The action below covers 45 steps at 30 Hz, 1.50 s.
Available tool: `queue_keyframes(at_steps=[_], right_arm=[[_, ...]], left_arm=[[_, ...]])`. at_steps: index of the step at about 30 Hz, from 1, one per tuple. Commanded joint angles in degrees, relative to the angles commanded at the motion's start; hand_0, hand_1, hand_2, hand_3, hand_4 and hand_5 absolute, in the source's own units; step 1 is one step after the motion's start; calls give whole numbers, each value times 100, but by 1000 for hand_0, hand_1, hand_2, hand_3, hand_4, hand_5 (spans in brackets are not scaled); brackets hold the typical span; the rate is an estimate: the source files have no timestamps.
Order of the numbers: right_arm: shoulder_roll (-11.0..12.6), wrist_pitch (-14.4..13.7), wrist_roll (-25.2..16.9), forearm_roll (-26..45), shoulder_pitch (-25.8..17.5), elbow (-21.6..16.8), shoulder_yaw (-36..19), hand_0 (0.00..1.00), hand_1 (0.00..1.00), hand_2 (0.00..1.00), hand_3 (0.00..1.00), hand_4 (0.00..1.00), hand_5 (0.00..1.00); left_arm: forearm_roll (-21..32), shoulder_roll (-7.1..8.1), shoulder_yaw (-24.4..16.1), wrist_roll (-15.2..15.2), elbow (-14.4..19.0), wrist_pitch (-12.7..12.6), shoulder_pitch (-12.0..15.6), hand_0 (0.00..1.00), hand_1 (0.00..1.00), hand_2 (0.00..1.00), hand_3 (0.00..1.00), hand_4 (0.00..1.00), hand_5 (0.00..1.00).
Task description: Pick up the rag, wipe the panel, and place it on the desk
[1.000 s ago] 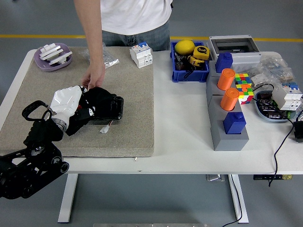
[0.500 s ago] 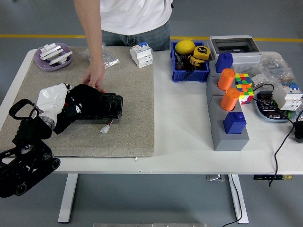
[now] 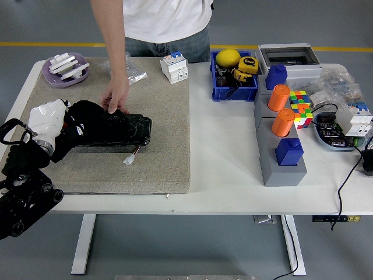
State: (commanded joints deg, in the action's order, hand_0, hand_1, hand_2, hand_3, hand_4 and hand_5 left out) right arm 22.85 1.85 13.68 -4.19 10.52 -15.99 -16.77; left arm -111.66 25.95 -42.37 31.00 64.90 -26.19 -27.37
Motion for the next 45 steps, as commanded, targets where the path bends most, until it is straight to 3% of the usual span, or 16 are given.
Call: queue_keyframes(at_steps=[20, 32, 45], right_arm=[[-4, 0, -8, 20, -3, -2, 9, 709, 698, 695, 640, 998, 543], [-13, -3, -9, 49, 11, -12, 36, 709, 698, 695, 640, 998, 543], [-35, -5, -40, 97, 39, -22, 110, 711, 698, 695, 641, 998, 542]], left_arm=[[55, 181, -728, -129, -299, -69, 204, 337, 162, 474, 506, 504, 2], [444, 214, -849, -468, -957, -257, 279, 336, 162, 472, 503, 499, 2], [787, 149, -823, -706, -1190, -305, 304, 351, 198, 485, 530, 543, 2]])
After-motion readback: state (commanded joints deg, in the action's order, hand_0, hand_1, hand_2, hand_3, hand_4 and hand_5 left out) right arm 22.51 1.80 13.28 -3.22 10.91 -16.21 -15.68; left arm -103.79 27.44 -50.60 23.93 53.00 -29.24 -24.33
